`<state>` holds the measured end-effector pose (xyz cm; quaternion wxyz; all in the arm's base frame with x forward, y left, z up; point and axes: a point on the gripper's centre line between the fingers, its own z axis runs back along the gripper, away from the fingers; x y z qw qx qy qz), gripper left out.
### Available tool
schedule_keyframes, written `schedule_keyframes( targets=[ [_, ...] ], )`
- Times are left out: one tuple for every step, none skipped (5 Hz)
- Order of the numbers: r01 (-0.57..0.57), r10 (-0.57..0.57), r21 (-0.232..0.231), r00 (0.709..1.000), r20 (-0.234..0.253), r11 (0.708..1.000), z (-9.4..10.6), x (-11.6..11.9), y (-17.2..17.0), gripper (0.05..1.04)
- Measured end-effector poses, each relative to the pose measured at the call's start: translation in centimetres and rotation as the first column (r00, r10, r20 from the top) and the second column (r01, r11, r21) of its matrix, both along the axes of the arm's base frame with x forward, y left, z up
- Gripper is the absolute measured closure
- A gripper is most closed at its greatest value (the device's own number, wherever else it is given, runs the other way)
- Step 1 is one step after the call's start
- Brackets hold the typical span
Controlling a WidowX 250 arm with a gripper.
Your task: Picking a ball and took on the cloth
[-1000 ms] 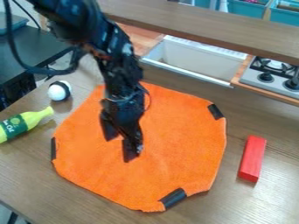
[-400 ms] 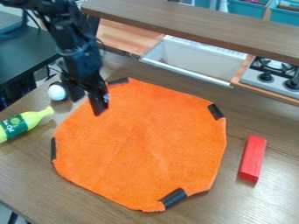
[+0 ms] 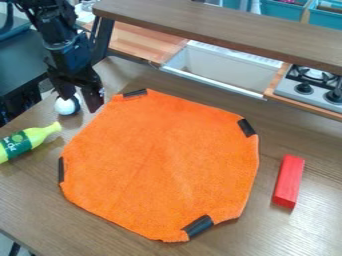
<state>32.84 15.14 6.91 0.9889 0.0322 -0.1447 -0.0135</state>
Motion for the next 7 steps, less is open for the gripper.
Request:
schedule_keyframes(
  targets=[
    [-0.047, 0.045, 0.068, 0.998, 0.031, 0.997, -0.3, 0.9, 1.9, 0.085],
    [-0.098, 0.095, 0.086, 0.995, 0.035, 0.991, -1.3, 1.8, 3.9, 0.085],
    [-0.136, 0.136, 0.093, 0.991, 0.011, 0.986, -2.1, 2.5, 5.3, 0.085],
    [-0.152, 0.154, 0.092, 0.988, -0.016, 0.984, -3.1, 3.3, 6.2, 0.085],
    [-0.187, 0.190, 0.077, 0.981, -0.036, 0.979, -4.0, 3.4, 7.8, 0.085],
    [-0.216, 0.220, 0.062, 0.973, -0.066, 0.974, -5.2, 3.6, 8.6, 0.085],
    [-0.221, 0.225, 0.060, 0.972, -0.070, 0.974, -5.5, 3.9, 8.9, 0.085]
  ],
)
